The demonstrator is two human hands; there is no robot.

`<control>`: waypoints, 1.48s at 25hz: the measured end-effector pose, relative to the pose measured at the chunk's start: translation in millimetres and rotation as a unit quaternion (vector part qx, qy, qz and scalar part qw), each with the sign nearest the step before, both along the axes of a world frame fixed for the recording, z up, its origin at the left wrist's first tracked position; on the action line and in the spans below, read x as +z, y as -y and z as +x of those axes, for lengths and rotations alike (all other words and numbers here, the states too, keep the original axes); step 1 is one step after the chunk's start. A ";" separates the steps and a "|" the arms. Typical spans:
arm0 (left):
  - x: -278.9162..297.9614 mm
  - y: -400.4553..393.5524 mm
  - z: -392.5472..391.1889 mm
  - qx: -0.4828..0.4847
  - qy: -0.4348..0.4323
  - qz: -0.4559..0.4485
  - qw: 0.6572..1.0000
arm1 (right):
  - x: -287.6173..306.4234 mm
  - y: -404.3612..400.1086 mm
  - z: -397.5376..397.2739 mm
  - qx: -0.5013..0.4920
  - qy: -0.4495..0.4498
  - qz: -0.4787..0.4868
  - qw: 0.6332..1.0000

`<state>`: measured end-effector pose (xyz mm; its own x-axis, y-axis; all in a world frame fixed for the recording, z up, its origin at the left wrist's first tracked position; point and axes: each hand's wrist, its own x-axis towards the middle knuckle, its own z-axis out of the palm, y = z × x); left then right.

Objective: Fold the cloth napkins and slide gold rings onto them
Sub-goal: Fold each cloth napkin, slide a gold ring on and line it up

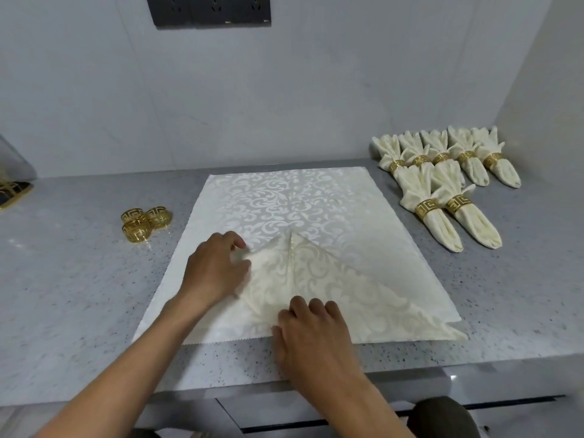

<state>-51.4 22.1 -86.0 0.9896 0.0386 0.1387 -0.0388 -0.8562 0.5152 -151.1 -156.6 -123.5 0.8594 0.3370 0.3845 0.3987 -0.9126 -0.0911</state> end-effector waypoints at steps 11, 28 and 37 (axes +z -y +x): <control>-53.1 63.1 -87.0 -0.127 0.192 0.045 0.972 | 44.6 157.1 30.1 -0.130 -0.262 0.015 0.956; -57.6 75.8 -104.1 -0.077 0.194 0.060 0.976 | 60.4 136.7 119.6 0.016 -0.448 0.465 0.764; -70.4 77.2 -99.3 -0.052 0.244 0.059 0.967 | 22.7 64.0 156.1 -0.020 -0.219 0.219 0.951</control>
<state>-150.7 -55.0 -156.3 0.8032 -0.1025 0.5868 -0.3415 -0.8863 0.3127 5.1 -220.7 -100.8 0.9782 0.1905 0.0823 0.2002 -0.7623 -0.6155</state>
